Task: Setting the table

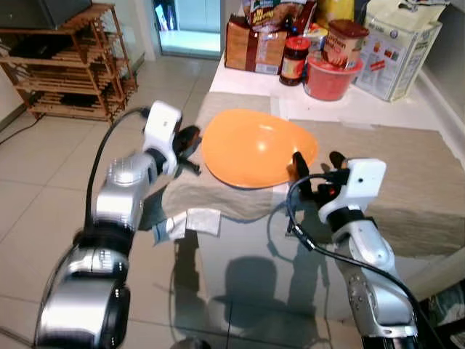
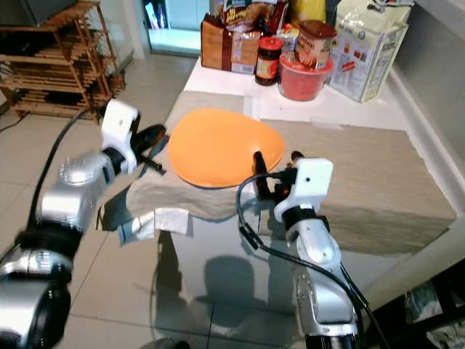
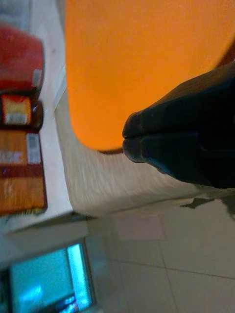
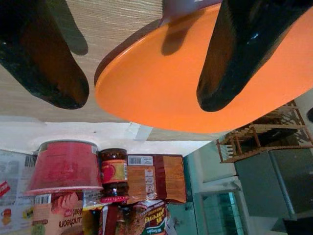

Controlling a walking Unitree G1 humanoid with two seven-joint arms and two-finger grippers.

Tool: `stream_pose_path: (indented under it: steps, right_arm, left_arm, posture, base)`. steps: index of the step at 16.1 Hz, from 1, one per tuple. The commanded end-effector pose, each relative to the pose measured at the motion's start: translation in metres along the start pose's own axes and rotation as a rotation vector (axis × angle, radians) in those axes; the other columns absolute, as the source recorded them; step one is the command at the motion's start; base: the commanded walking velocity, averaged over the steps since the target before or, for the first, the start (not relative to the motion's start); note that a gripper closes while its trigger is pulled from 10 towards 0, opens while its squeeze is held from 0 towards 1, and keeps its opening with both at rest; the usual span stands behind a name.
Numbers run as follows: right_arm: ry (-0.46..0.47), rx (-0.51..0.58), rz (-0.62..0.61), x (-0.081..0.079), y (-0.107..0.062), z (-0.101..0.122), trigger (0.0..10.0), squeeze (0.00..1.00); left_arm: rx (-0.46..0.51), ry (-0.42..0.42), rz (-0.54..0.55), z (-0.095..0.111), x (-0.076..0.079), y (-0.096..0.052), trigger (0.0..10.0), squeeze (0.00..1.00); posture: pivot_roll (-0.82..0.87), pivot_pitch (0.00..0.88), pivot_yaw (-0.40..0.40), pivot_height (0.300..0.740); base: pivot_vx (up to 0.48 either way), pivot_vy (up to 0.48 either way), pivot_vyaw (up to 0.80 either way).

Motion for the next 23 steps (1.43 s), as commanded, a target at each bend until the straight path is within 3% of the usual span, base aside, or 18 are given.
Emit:
stream_pose_path:
  steps: [1,5,6,13,16,20,23]
  right_arm:
    - [-0.029,0.010,-0.009,0.003,0.001,0.001,10.0,0.00]
    - [-0.051,0.026,-0.007,0.003,0.003,0.003,10.0,0.00]
    - [-0.052,0.027,-0.007,0.003,0.003,0.003,10.0,0.00]
    - [-0.043,0.023,-0.009,0.001,0.002,0.000,10.0,0.00]
    - [-0.040,0.024,-0.008,0.000,0.002,-0.001,10.0,0.00]
    - [-0.022,0.016,-0.005,-0.002,0.002,-0.003,10.0,0.00]
    - [0.002,0.005,-0.010,-0.002,0.002,-0.005,10.0,0.00]
  left_arm:
    - [0.058,0.014,0.029,0.010,-0.001,-0.002,10.0,0.00]
    - [0.101,0.027,0.038,0.021,0.003,-0.003,10.0,0.00]
    - [0.101,0.064,0.021,0.022,0.009,-0.001,10.0,0.00]
    - [0.040,0.117,-0.157,0.008,0.049,0.001,10.0,0.00]
    - [0.021,0.131,-0.196,0.005,0.057,0.002,10.0,0.00]
    - [-0.089,0.202,-0.277,-0.007,0.063,0.002,10.0,0.00]
    - [-0.090,0.250,-0.313,-0.002,0.064,0.004,10.0,0.00]
  posture:
    - [0.05,0.003,-0.002,0.740]
    - [0.05,0.000,-0.004,0.740]
    - [0.05,0.000,-0.004,0.740]
    - [0.05,0.013,0.004,0.740]
    - [0.05,0.015,0.007,0.740]
    - [0.06,0.019,0.009,0.740]
    - [0.06,0.020,0.011,0.740]
  base:
    - [0.000,0.000,0.00]
    - [0.000,0.000,0.00]
    - [0.000,0.000,0.00]
    - [0.000,0.000,0.00]
    - [0.000,0.000,0.00]
    - [0.000,0.000,0.00]
    - [0.000,0.000,0.00]
Point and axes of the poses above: a point about 5 cm out from each wrist's last joint towards the gripper, its own y axis pointing out of the wrist towards the gripper, its own z axis along the axis of the wrist's last joint, x = y × z, the point moved 6 cm from there along y, pointing out of the wrist towards the gripper, and after that the axes turned 4 degrees about y, right-handed, at the moved point
